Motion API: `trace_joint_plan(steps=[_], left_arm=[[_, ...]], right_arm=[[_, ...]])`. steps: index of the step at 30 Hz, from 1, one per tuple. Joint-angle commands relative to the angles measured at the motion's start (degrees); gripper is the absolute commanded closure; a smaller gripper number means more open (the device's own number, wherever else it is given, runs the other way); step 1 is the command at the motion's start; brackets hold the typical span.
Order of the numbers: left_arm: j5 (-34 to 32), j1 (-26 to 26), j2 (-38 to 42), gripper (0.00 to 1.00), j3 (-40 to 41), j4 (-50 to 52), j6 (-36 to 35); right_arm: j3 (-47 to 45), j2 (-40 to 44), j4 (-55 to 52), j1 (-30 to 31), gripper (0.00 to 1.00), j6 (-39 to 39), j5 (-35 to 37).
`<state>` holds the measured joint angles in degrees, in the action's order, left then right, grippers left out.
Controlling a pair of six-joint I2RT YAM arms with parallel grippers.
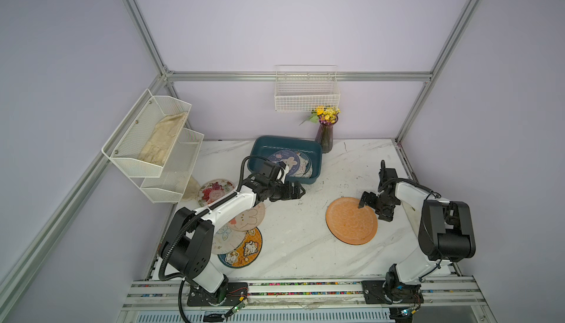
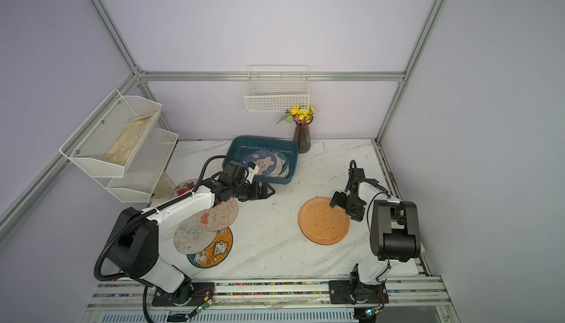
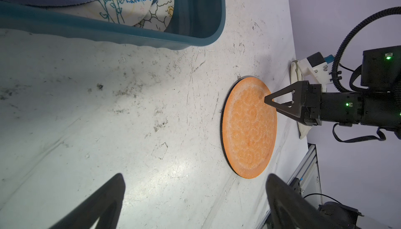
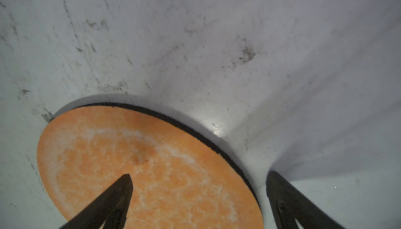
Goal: Put the coasters into the storage box
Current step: Move the coaster to the center of the board.
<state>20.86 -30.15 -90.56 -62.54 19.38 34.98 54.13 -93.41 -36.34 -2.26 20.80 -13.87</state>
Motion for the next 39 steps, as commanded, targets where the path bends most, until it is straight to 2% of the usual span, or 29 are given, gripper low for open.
trace_joint_plan(steps=[1,5,9,15,23,31,39], left_arm=[[0.8,-0.6,2.9,0.00,2.7,-1.6,0.6],[0.7,-1.2,3.6,0.00,4.3,-1.5,0.7],[0.7,-2.1,4.1,0.00,6.6,-1.5,0.5],[0.5,-3.4,4.4,0.00,9.3,-1.5,0.6],[-2.2,-5.5,1.8,0.00,9.9,-0.2,0.3],[-8.2,-6.7,-1.1,0.05,8.1,6.0,0.7],[-11.3,-7.1,-2.0,0.12,8.7,9.5,3.3]], right_arm=[[-3.4,1.0,2.1,0.1,0.03,2.6,-5.5],[-6.3,3.5,3.4,2.4,0.03,5.5,-7.7],[-7.0,3.8,4.9,8.2,0.03,8.4,-7.8],[-4.9,0.4,8.2,17.6,0.03,12.0,-7.2],[0.7,-5.0,9.4,24.9,0.03,12.3,-7.6],[5.5,-9.7,8.6,29.0,0.03,10.4,-8.9],[8.6,-8.8,2.4,28.6,0.03,4.4,-6.3]])
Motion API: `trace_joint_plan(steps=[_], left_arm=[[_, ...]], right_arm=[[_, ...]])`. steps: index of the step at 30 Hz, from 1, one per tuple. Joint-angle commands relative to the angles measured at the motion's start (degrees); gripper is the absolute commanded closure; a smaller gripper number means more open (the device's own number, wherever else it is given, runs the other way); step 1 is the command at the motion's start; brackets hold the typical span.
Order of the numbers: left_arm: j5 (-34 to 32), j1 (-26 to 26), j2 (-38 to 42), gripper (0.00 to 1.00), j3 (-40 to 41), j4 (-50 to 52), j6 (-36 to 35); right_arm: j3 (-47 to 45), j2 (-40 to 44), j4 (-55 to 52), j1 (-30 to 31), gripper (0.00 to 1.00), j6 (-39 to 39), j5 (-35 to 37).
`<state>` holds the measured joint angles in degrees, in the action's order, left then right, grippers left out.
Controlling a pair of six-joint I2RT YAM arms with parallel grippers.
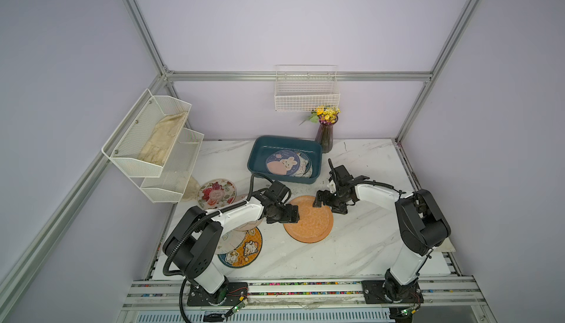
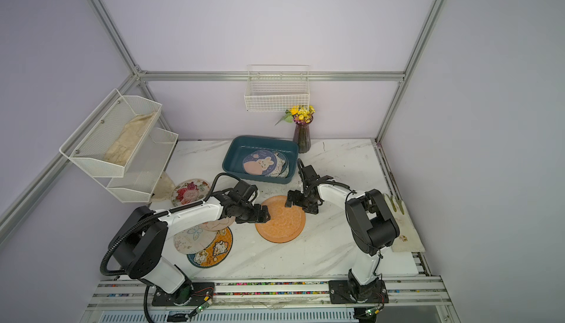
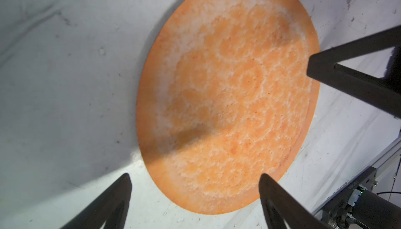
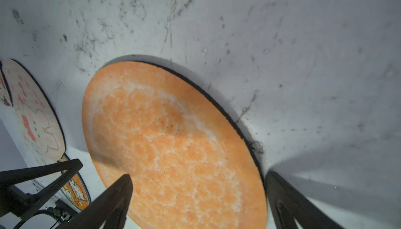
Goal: Put the coasters into the storage box
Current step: Move the coaster to the center of the board, then pick up the coaster from the center of the board.
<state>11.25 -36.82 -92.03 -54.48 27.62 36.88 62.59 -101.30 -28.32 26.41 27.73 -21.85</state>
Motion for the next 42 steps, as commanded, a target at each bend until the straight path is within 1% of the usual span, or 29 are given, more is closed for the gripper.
trace_joint_plan(steps=[1,6,15,26,35,42], left_arm=[[-1.8,-0.6,-0.8,0.13,0.5,1.2,1.6],[-2.2,-1.7,-2.9,0.19,-0.2,0.7,2.2],[-2.0,-2.3,-5.5,0.25,-1.4,-1.5,3.1],[-1.6,-3.1,-7.2,0.29,-1.2,-3.1,4.1],[-1.2,-3.8,-8.1,0.31,-1.1,-3.9,4.8],[-1.1,-4.1,-8.3,0.32,-1.2,-4.1,5.0]], right_arm=[[0.0,-0.9,-6.0,0.0,0.05,-2.9,1.7],[-1.5,-0.9,-6.5,-0.1,0.13,-4.8,1.5],[-1.8,-1.5,-8.1,-0.1,0.19,-8.3,0.8],[-1.1,-4.5,-7.4,0.9,0.23,-9.3,-1.9],[-0.8,-6.1,-6.8,2.6,0.24,-9.0,-3.1],[-1.3,-6.7,-5.8,2.7,0.24,-9.0,-4.4]])
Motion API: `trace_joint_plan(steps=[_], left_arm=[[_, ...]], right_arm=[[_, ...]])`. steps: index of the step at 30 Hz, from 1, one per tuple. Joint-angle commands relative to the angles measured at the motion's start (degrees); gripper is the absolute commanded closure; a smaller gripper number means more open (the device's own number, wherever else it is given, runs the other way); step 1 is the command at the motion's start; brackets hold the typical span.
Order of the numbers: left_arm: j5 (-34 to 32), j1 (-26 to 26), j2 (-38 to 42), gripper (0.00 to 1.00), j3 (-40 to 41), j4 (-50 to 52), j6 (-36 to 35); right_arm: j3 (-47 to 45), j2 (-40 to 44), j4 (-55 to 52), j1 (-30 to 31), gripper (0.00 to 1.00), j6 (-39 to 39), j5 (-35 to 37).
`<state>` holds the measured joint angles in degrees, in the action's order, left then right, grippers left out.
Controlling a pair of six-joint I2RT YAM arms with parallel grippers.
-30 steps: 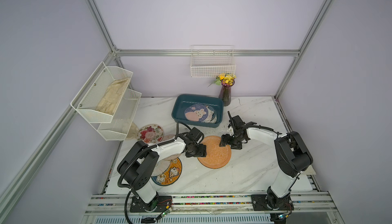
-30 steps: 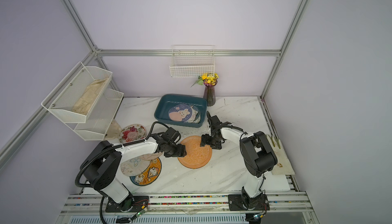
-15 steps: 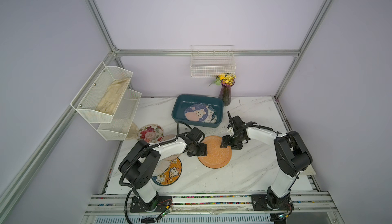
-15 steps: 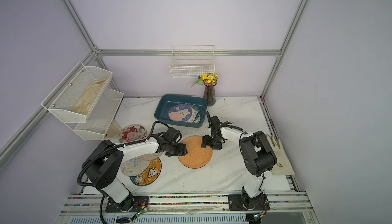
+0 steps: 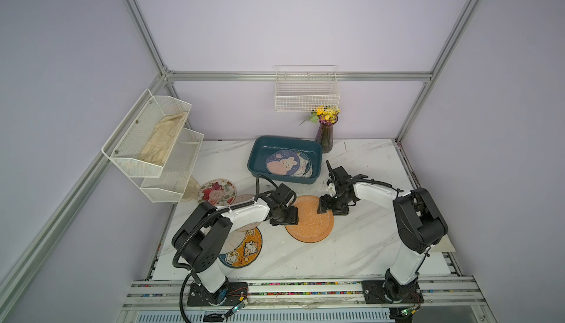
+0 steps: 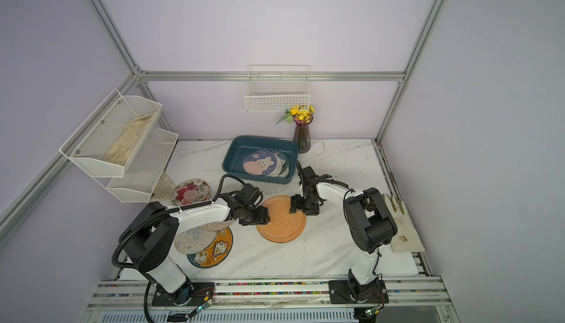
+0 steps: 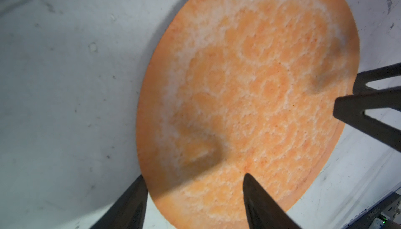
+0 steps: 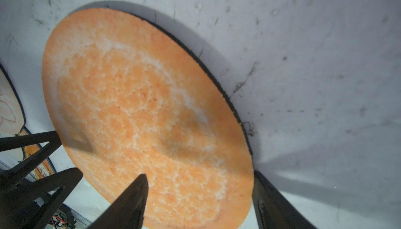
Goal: Put the coasters into the storage box
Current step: Pick up the coaster from the center of the board.
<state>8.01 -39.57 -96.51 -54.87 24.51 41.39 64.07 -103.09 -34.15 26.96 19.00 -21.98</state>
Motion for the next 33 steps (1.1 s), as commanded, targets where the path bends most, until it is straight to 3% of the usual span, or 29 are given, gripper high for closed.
trace_joint_plan(steps=[1,11,15,22,27,29,33], left_arm=[[2.2,-1.4,-3.7,0.32,-0.9,-1.1,0.5],[2.1,-1.8,-4.1,0.34,-1.2,-1.2,0.8],[2.0,-1.9,-3.9,0.34,-1.1,-1.2,0.9],[1.8,-2.0,-3.6,0.34,-1.1,-1.3,1.1],[1.6,-1.9,-1.7,0.34,-0.6,-1.1,1.6],[1.1,-1.9,-0.2,0.33,-0.3,-0.9,2.0],[0.3,-1.2,3.6,0.29,0.2,0.0,2.4]], right_arm=[[-2.8,-5.1,0.2,2.2,0.24,-0.1,-4.5],[-2.8,-6.2,1.3,3.1,0.25,0.3,-4.9],[-2.6,-6.2,1.0,3.0,0.29,0.0,-4.8],[-1.9,-6.7,1.1,3.0,0.56,0.1,-5.5],[-0.8,-5.8,0.0,2.9,0.90,0.0,-5.1],[-0.3,-4.8,-0.4,2.6,0.99,0.2,-5.4],[1.0,-2.3,-1.0,2.0,1.00,1.1,-7.5]])
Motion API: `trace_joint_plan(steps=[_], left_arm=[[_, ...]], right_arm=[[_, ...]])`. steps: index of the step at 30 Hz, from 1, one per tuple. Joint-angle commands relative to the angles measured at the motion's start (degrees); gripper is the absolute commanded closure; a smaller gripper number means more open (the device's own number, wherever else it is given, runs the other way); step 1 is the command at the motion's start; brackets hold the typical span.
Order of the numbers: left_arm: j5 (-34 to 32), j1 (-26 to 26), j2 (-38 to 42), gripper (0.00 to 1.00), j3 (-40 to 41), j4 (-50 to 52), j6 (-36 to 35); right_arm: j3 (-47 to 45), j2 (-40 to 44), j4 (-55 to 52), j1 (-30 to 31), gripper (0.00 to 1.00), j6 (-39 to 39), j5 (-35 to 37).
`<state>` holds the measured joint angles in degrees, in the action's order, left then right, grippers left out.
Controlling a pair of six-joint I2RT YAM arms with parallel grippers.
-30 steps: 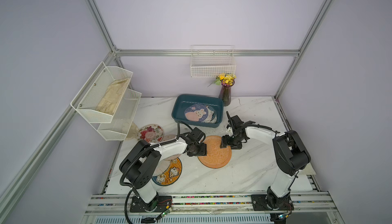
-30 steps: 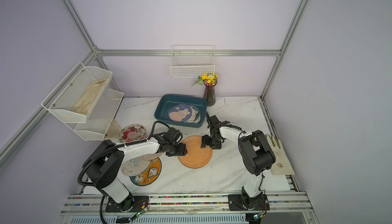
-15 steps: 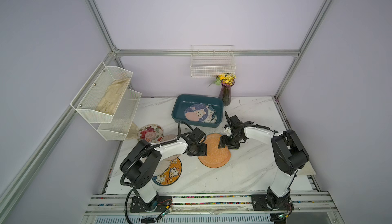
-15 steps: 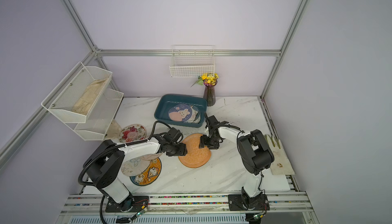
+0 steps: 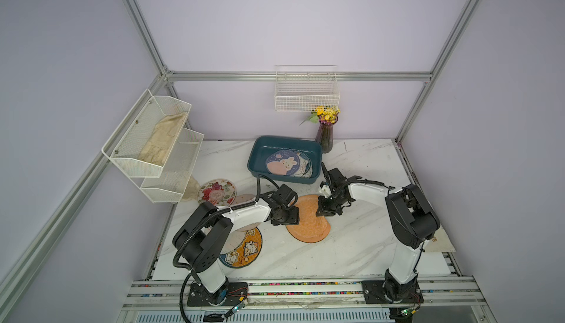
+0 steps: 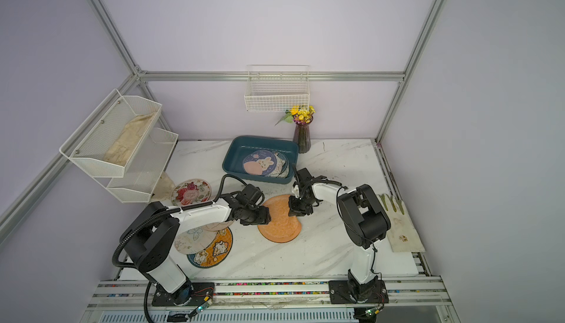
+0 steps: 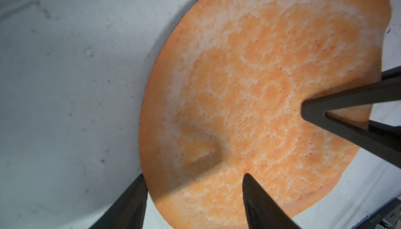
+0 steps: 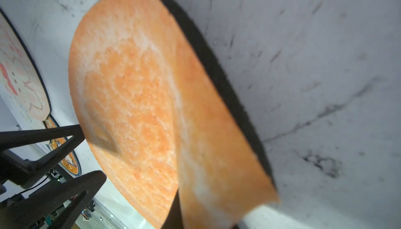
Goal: Put the coasters into the storage box
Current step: Pick up the coaster from the center of the board.
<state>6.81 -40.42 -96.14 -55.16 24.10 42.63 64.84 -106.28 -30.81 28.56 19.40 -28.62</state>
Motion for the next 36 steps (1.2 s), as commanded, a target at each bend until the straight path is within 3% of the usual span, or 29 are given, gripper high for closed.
trace_joint_plan(steps=[1,9,19,28,36], left_arm=[[1.4,0.0,4.1,0.27,0.7,0.5,1.1],[0.0,3.6,13.9,0.14,3.5,1.8,1.2],[-2.4,8.2,24.9,0.07,6.7,6.0,1.1],[-1.5,11.0,29.6,0.04,9.6,7.3,-0.3],[-0.7,11.7,32.4,0.03,12.1,7.5,-0.4]], right_arm=[[0.8,1.4,-4.5,0.4,1.00,1.2,-1.4],[8.5,6.1,-7.7,0.3,1.00,4.0,-5.1],[21.0,6.0,-7.2,0.1,1.00,9.3,-6.2],[33.8,-4.9,-0.3,-0.5,1.00,11.9,-1.6],[43.6,-18.7,11.9,-1.8,1.00,19.1,1.3]])
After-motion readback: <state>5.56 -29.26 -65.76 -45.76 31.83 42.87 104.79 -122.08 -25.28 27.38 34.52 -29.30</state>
